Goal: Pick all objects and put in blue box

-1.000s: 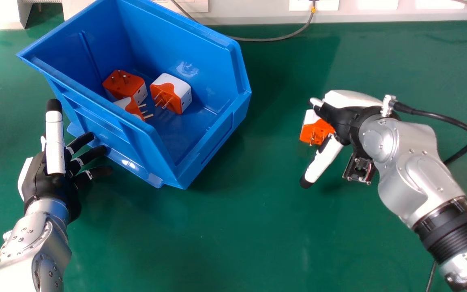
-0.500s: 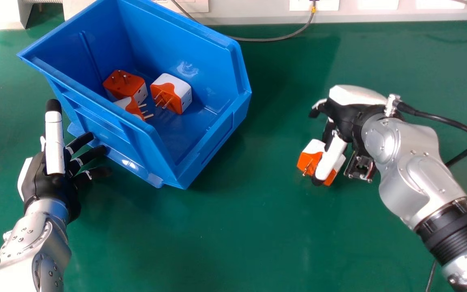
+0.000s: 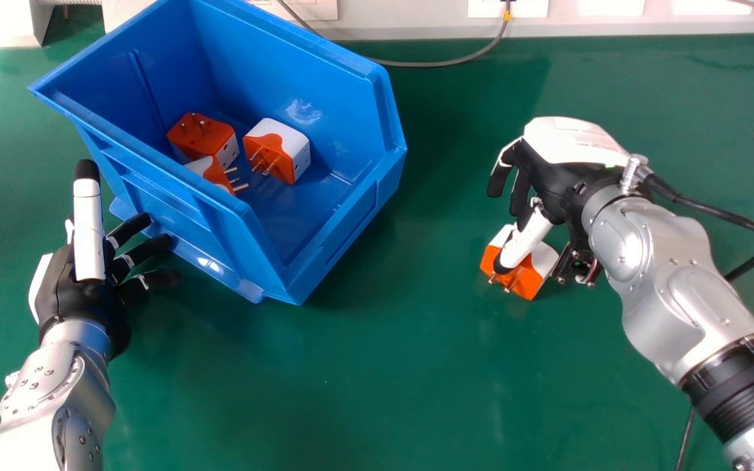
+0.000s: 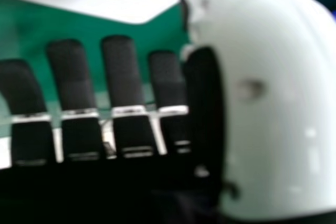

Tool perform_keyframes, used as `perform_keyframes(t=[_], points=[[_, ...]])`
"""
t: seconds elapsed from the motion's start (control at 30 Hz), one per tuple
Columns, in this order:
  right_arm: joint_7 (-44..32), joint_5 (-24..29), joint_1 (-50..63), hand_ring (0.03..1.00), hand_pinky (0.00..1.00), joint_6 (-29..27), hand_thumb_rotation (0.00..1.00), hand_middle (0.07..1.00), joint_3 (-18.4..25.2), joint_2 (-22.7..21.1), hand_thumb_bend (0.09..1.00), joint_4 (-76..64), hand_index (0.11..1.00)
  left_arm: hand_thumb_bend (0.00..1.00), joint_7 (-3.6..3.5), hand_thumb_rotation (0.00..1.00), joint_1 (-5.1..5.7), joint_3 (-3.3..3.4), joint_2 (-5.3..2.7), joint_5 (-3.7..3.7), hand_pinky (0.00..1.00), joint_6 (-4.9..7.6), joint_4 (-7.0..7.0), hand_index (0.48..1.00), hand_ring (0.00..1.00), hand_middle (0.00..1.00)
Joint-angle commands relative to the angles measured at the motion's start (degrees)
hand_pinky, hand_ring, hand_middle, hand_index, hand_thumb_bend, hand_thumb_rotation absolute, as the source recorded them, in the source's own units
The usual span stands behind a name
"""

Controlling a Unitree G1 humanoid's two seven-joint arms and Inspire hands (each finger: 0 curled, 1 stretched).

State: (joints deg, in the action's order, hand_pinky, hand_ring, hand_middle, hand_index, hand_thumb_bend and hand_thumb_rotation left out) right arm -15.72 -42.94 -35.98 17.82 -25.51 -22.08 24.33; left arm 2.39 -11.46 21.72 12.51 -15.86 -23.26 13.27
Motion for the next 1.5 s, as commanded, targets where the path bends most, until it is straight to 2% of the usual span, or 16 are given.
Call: perform_keyframes(t=[0.0,0.23,0.37,0.47,0.6,0.73,0.8,0.97,1.0,1.03,1.07,1.13,1.2,1.33,1.47], points=[[2.04,-0.22,0.06,0.418,0.30,-0.71,0.00,0.503,1.24,-1.11,0.578,-2.32,0.565,0.87,0.21,0.93,1.16,-0.12,0.06,0.32,0.63,-1.87,0.61,0.880,0.72,0.83],[5.31,-0.70,1.12,0.416,0.30,-0.97,0.00,0.499,1.56,-1.11,0.557,-4.02,0.541,0.87,0.27,0.93,1.23,-0.09,0.08,0.33,0.63,-2.23,0.29,0.880,0.73,0.83],[6.12,-0.56,1.46,0.412,0.30,-1.18,0.00,0.497,1.62,-1.18,0.549,-4.34,0.535,0.87,0.18,0.93,1.04,-0.13,0.15,0.53,0.63,-1.78,1.06,0.880,0.73,0.83],[5.95,-0.20,1.35,0.403,0.29,-0.85,0.00,0.491,1.89,-0.96,0.537,-4.56,0.529,0.87,0.19,0.93,1.10,-0.12,0.18,0.43,0.63,-2.13,0.65,0.882,0.73,0.83],[5.44,0.18,1.68,0.397,0.26,-0.45,0.00,0.485,2.49,-1.01,0.530,-5.91,0.522,0.87,0.20,0.93,1.00,-0.15,0.19,0.48,0.63,-2.06,0.85,0.883,0.73,0.83],[4.22,-0.33,2.22,0.394,0.25,1.05,0.00,0.482,2.49,-1.16,0.527,-7.84,0.520,0.87,0.35,0.93,1.27,-0.15,0.08,0.41,0.63,-2.44,0.04,0.883,0.73,0.83],[1.30,-2.06,1.87,0.389,0.25,4.05,0.00,0.482,1.24,-1.39,0.524,-9.05,0.523,0.87,0.26,0.93,1.19,-0.10,0.11,0.38,0.63,-2.31,0.25,0.884,0.73,0.83],[-13.39,-8.44,-2.40,0.385,0.25,14.05,0.00,0.485,-4.24,-1.90,0.522,-8.95,0.525,0.87,0.25,0.93,0.94,-0.05,0.09,0.35,0.64,-2.14,0.74,0.884,0.73,0.83],[-15.79,-9.22,-3.25,0.472,0.33,15.13,0.00,0.568,-5.05,-1.98,0.603,-8.75,0.561,0.87,0.25,0.93,0.94,-0.03,0.07,0.32,0.64,-2.18,0.71,0.884,0.73,0.84],[-17.69,-9.77,-3.85,0.573,0.44,15.94,0.05,0.654,-5.54,-2.02,0.683,-8.70,0.633,0.86,0.23,0.93,0.94,-0.01,0.06,0.29,0.64,-2.19,0.70,0.884,0.73,0.84],[-19.30,-9.91,-4.29,0.573,0.44,16.52,0.05,0.654,-5.77,-2.08,0.683,-8.85,0.633,0.86,0.21,0.93,0.96,-0.02,0.08,0.28,0.64,-2.18,0.69,0.884,0.73,0.84],[-21.19,-9.46,-4.53,0.727,0.64,17.21,0.14,0.779,-5.41,-1.99,0.798,-9.30,0.761,0.87,0.09,0.93,0.97,-0.05,0.12,0.30,0.64,-2.09,0.80,0.884,0.73,0.84],[-21.94,-8.89,-4.30,0.825,0.77,17.66,0.19,0.859,-4.78,-1.84,0.871,-9.85,0.848,0.87,-0.02,0.93,0.96,-0.05,0.15,0.31,0.63,-2.00,0.90,0.884,0.73,0.84],[-22.50,-8.13,-3.39,0.929,0.91,18.93,0.25,0.943,-3.64,-1.68,0.948,-11.58,0.938,0.87,-0.08,0.94,1.05,-0.04,0.09,0.31,0.63,-2.00,0.74,0.885,0.73,0.84],[-22.82,-8.24,-3.48,0.964,0.95,20.03,0.26,0.971,-3.85,-1.21,0.975,-11.30,0.968,0.87,0.07,0.94,1.15,-0.03,0.05,0.34,0.63,-2.19,0.44,0.885,0.73,0.84]])
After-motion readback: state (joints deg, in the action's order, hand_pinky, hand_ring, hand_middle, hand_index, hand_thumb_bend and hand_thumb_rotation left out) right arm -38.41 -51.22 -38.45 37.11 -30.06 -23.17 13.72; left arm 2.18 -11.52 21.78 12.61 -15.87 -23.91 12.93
